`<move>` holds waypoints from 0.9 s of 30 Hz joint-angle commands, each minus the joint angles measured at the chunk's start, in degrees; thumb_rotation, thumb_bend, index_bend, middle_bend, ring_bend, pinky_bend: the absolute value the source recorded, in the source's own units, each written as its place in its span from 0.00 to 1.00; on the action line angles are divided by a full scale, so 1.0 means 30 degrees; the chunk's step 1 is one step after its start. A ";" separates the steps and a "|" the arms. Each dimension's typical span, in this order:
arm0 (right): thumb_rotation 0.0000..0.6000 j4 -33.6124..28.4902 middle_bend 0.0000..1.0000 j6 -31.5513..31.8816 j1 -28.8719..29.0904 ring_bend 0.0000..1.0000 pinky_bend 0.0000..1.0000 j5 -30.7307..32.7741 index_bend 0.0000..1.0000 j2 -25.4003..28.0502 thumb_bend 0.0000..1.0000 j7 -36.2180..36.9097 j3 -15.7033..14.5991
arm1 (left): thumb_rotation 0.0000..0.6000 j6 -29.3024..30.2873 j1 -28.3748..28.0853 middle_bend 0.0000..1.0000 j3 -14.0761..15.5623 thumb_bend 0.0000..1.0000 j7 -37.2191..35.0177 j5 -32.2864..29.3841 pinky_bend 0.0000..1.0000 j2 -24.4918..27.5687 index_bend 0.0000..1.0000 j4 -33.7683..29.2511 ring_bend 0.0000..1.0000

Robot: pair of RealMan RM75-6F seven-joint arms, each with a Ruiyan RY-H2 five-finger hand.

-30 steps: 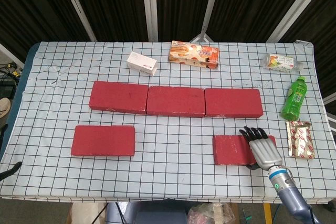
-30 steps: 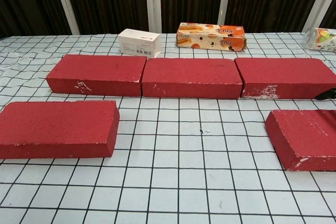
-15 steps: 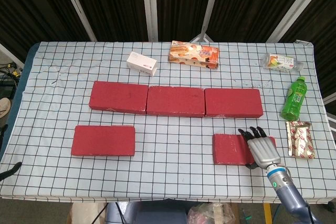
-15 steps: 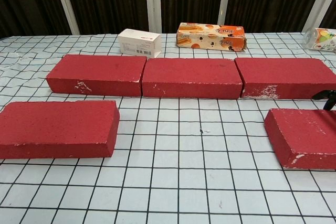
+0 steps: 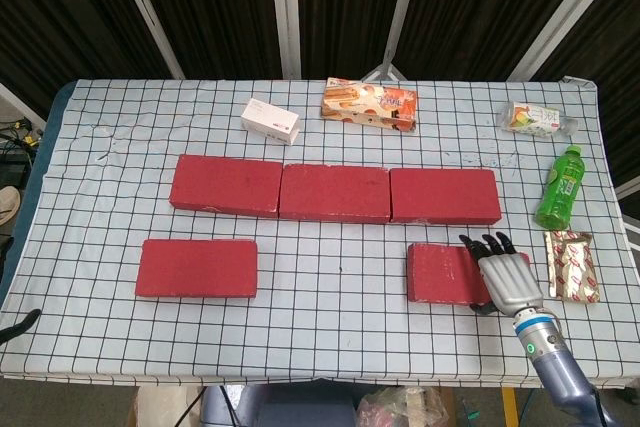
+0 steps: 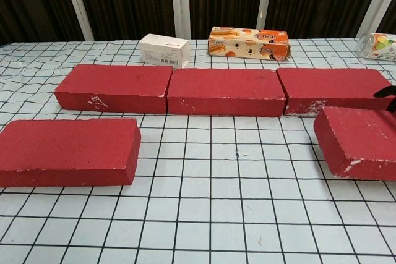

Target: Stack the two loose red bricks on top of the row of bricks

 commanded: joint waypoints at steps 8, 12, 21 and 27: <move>1.00 -0.1812 0.33 -0.0400 0.1629 0.10 0.00 0.1323 0.04 0.1887 0.15 -0.0478 0.1916 | 1.00 -0.0107 -0.0062 0.00 -0.0042 0.00 0.0161 -0.0116 0.18 -0.0058 0.04 0.0004 0.00; 1.00 -0.1841 0.33 -0.1829 0.3483 0.10 0.00 0.3713 0.04 0.2003 0.15 -0.1509 0.2921 | 1.00 -0.0182 -0.0100 0.00 -0.0078 0.00 0.0245 -0.0227 0.18 -0.0079 0.04 0.0007 0.00; 1.00 0.0401 0.33 -0.4167 0.8981 0.10 0.00 1.1464 0.04 0.0540 0.15 -0.4659 0.3960 | 1.00 -0.0446 -0.0251 0.00 -0.0322 0.00 0.0388 -0.0799 0.18 -0.0135 0.04 0.0069 0.00; 1.00 0.2612 0.33 -0.4853 1.2097 0.10 0.00 1.5771 0.04 -0.0997 0.15 -0.6233 0.3615 | 1.00 -0.0572 -0.0346 0.00 -0.0554 0.00 0.0573 -0.1324 0.18 -0.0218 0.04 0.0096 0.00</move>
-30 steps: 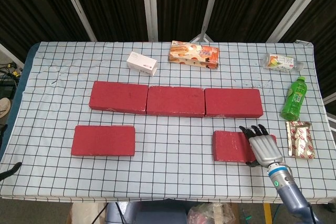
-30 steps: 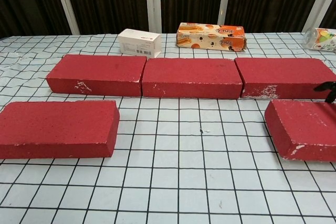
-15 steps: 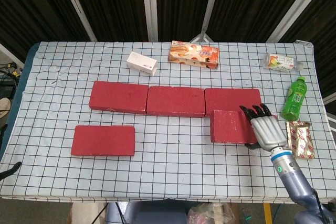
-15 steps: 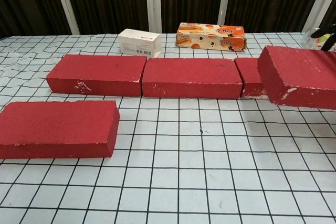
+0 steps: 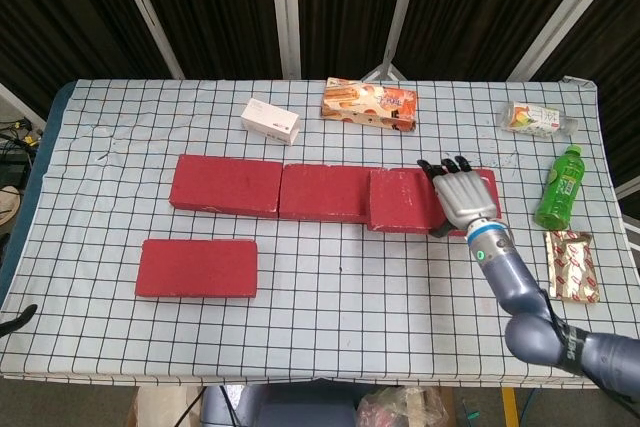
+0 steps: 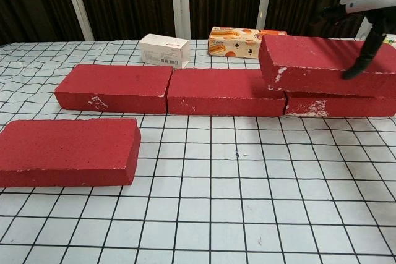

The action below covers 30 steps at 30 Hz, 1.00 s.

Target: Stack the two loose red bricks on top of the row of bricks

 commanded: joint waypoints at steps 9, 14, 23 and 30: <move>1.00 0.4667 0.33 -0.1203 0.4848 0.10 0.00 0.5699 0.04 -0.3351 0.15 -0.2267 -0.0918 | 1.00 -0.0074 -0.0115 0.00 -0.0269 0.00 0.0395 -0.0614 0.19 -0.0180 0.04 0.0064 0.00; 1.00 0.5747 0.33 -0.1480 0.5245 0.10 0.00 0.5917 0.04 -0.4112 0.15 -0.2088 -0.1365 | 1.00 -0.0072 -0.0141 0.00 -0.0329 0.00 0.0603 -0.0820 0.19 -0.0260 0.04 0.0065 0.00; 1.00 0.6957 0.33 -0.1726 0.5461 0.10 0.00 0.5436 0.04 -0.4911 0.15 -0.1480 -0.1787 | 1.00 -0.0062 -0.0186 0.00 -0.0345 0.00 0.0835 -0.0932 0.19 -0.0362 0.04 0.0080 0.00; 1.00 0.7173 0.33 -0.1850 0.5534 0.10 0.00 0.5214 0.04 -0.4955 0.15 -0.1070 -0.2108 | 1.00 -0.0072 -0.0214 0.00 -0.0363 0.00 0.0847 -0.1011 0.19 -0.0373 0.04 0.0123 0.00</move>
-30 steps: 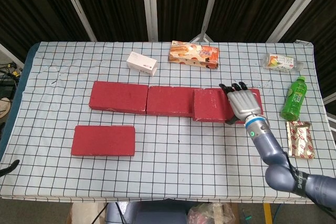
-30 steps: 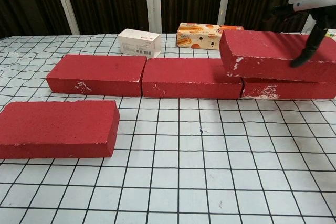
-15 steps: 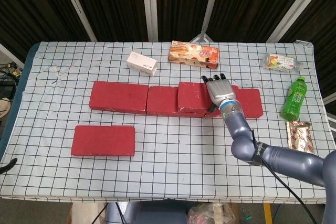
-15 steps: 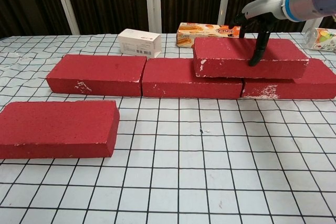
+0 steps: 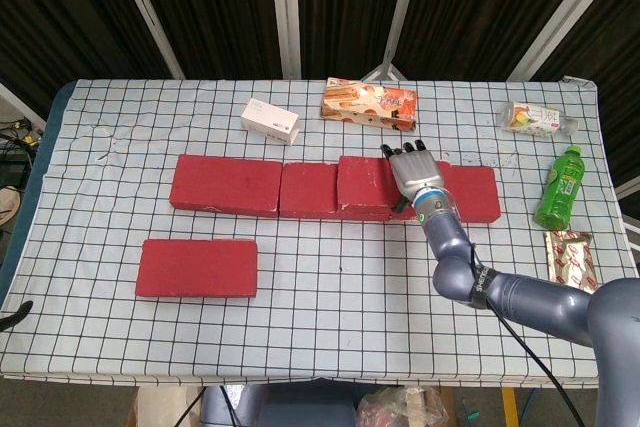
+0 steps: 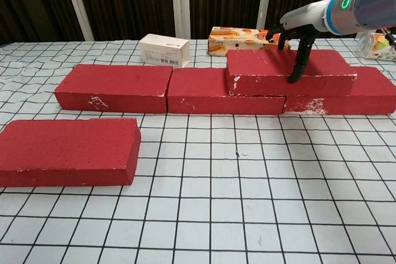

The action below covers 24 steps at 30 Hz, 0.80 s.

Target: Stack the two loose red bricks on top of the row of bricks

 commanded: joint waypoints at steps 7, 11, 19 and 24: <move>1.00 -0.0316 0.27 0.0297 0.0105 0.09 0.00 -0.0307 0.04 0.0195 0.15 0.0326 -0.0253 | 1.00 -0.0011 -0.0032 0.00 0.0037 0.00 0.0069 0.0011 0.19 -0.0026 0.04 0.0007 0.00; 1.00 -0.0472 0.13 0.0422 0.0109 0.04 0.00 -0.0458 0.04 0.0223 0.15 0.0534 -0.0322 | 1.00 0.0004 -0.0025 0.00 0.0060 0.00 0.0081 0.0010 0.19 -0.0025 0.04 -0.0004 0.00; 1.00 -0.0671 0.01 0.0417 0.0272 0.00 0.00 -0.0241 0.04 0.0330 0.15 0.0630 -0.0561 | 1.00 0.0057 -0.0005 0.00 0.0061 0.00 0.0009 -0.0001 0.19 0.0004 0.04 0.0002 0.00; 1.00 -0.1119 0.00 0.0590 0.0400 0.00 0.00 -0.0203 0.04 0.0615 0.15 0.0577 -0.0679 | 1.00 0.0062 -0.0005 0.00 0.0072 0.00 -0.0040 0.0008 0.19 0.0027 0.04 0.0004 0.00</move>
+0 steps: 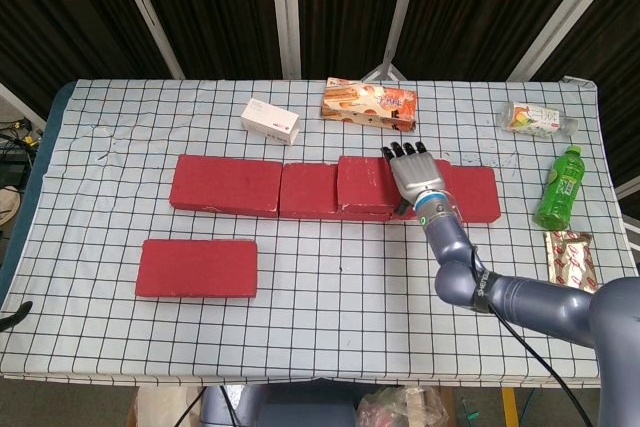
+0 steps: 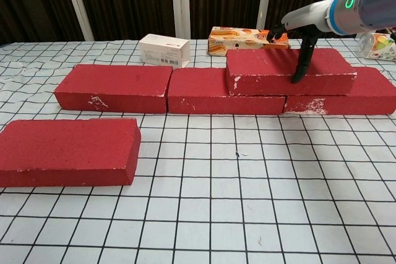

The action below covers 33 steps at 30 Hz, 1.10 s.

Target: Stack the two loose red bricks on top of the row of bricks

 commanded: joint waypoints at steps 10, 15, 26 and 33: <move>1.00 -0.5876 0.00 0.3290 -0.1249 0.00 0.00 -0.2407 0.01 0.4108 0.15 0.1525 0.0691 | 1.00 0.0127 0.0098 0.00 -0.0055 0.00 -0.0730 0.0047 0.19 0.0261 0.04 0.0059 0.00; 1.00 -1.0207 0.00 0.6972 -0.4321 0.00 0.00 -0.6701 0.01 0.6647 0.15 0.3501 0.0103 | 1.00 0.0003 0.0092 0.00 0.0158 0.00 -0.1040 0.0403 0.19 0.0388 0.04 0.0076 0.00; 1.00 -1.3599 0.00 1.3476 -1.0944 0.00 0.00 -1.5902 0.00 0.6762 0.15 0.5039 -0.3199 | 1.00 -0.0210 0.0007 0.00 0.0431 0.00 -0.1252 0.0910 0.19 0.0476 0.04 0.0045 0.00; 1.00 -1.2396 0.00 1.7041 -1.4667 0.00 0.00 -1.9152 0.00 0.4296 0.15 0.4574 -0.4681 | 1.00 0.0015 0.0007 0.00 0.0428 0.00 -0.1847 0.1361 0.20 0.0541 0.04 0.0355 0.00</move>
